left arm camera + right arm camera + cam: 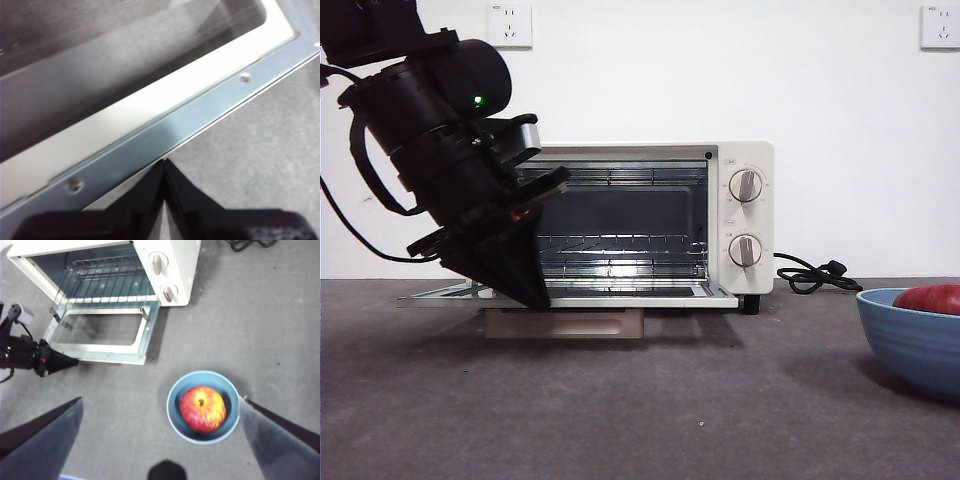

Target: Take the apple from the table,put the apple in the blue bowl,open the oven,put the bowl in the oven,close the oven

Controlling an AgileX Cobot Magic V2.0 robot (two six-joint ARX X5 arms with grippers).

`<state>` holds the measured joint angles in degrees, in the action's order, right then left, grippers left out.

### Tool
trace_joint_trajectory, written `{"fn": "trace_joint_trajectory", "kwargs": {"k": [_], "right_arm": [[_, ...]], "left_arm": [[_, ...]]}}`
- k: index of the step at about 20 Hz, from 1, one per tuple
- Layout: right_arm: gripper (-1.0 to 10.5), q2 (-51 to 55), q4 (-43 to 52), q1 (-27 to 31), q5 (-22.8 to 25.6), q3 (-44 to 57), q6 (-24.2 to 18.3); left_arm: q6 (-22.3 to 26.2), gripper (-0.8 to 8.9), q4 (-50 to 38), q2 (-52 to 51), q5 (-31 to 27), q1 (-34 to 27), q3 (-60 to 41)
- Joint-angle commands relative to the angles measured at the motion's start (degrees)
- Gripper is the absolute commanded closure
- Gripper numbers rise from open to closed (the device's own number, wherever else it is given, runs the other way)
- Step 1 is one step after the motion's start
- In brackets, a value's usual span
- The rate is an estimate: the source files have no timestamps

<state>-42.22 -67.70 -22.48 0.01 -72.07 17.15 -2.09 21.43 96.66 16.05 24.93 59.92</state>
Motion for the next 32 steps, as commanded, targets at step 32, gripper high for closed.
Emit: {"fn": "trace_joint_trajectory", "kwargs": {"k": [32], "right_arm": [[6.3, -33.86, 8.35, 21.77, -6.71, 15.8, -2.84]], "left_arm": [[4.26, 8.19, 29.42, -36.94, 0.83, 6.51, 0.87]]}}
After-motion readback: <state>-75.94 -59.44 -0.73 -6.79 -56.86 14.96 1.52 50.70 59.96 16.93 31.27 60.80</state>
